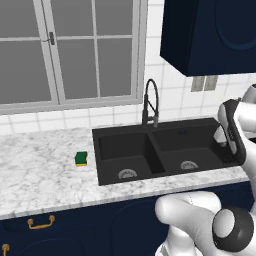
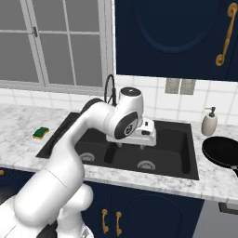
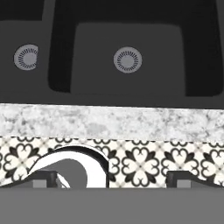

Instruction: Pick the pan and sponge and place them into the sink. Then turn on the water.

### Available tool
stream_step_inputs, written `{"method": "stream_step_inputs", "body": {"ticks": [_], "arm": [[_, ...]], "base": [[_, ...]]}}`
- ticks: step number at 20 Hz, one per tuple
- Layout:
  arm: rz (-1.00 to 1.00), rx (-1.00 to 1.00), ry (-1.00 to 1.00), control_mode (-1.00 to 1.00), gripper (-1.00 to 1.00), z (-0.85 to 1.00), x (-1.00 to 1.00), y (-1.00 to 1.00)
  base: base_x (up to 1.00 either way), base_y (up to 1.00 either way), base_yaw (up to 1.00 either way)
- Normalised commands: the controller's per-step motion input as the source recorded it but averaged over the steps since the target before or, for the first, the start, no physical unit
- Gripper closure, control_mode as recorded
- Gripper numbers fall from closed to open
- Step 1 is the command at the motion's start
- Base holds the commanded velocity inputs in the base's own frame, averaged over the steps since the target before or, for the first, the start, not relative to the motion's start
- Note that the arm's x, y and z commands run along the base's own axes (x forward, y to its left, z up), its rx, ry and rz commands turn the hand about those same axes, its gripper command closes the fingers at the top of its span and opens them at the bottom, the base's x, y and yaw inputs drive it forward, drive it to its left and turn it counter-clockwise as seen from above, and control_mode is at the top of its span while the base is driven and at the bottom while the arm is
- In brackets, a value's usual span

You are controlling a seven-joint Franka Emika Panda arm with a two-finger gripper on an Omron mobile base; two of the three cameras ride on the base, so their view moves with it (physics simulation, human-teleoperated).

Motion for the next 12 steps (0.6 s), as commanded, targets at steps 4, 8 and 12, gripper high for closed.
{"method": "stream_step_inputs", "body": {"ticks": [4, 8, 12], "arm": [[0.0, -0.01, 0.04, -1.0, -1.0, -0.31, 0.28, -0.76], [0.0, 0.0, 0.02, -1.0, -1.0, -0.27, 0.28, -0.75], [0.0, 0.0, 0.0, -1.0, -1.0, -0.21, 0.29, -0.74]], "base": [[0.0, 0.0, 0.0], [0.0, 0.0, 0.0], [0.0, 0.0, 0.0]]}}
